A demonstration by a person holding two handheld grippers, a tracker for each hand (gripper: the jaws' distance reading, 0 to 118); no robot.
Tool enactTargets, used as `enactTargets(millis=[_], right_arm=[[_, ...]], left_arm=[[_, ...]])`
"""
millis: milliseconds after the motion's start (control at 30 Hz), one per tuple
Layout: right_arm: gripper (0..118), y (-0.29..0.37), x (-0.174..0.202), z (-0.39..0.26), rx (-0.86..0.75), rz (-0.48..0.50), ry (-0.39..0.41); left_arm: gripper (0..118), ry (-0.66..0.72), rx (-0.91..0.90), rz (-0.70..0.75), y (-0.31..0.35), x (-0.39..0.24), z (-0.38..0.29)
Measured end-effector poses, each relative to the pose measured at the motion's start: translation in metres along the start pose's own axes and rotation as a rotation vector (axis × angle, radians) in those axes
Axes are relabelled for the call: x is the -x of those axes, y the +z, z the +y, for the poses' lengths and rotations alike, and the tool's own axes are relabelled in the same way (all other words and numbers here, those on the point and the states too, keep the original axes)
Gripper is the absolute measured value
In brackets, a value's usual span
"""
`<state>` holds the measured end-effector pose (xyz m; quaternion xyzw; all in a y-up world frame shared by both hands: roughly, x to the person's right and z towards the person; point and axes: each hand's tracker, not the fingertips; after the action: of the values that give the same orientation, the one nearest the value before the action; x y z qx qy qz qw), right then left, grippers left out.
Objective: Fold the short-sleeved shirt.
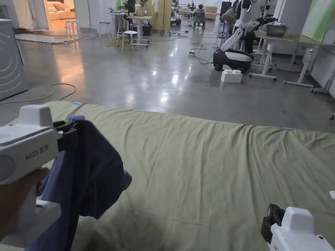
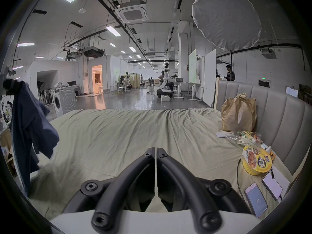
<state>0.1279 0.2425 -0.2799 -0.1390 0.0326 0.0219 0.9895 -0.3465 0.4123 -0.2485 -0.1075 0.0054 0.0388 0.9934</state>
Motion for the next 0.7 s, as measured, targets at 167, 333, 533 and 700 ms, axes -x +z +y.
enactTargets(millis=[167, 333, 533, 700], right_arm=[[2, 0.012, -0.012, 0.008, -0.029, -0.016, -0.017], [2, 0.024, -0.030, 0.012, -0.050, -0.051, -0.027], [2, 0.037, -0.057, 0.009, -0.060, -0.103, -0.036], [2, 0.045, -0.076, 0.002, -0.044, -0.139, -0.052]], left_arm=[[9, -0.005, -0.018, -0.176, -0.015, -0.062, 0.024], [9, -0.032, 0.001, -0.326, -0.042, -0.135, 0.019], [9, -0.071, 0.128, -0.448, -0.082, -0.218, -0.035], [10, -0.065, 0.311, -0.514, -0.105, -0.260, -0.113]])
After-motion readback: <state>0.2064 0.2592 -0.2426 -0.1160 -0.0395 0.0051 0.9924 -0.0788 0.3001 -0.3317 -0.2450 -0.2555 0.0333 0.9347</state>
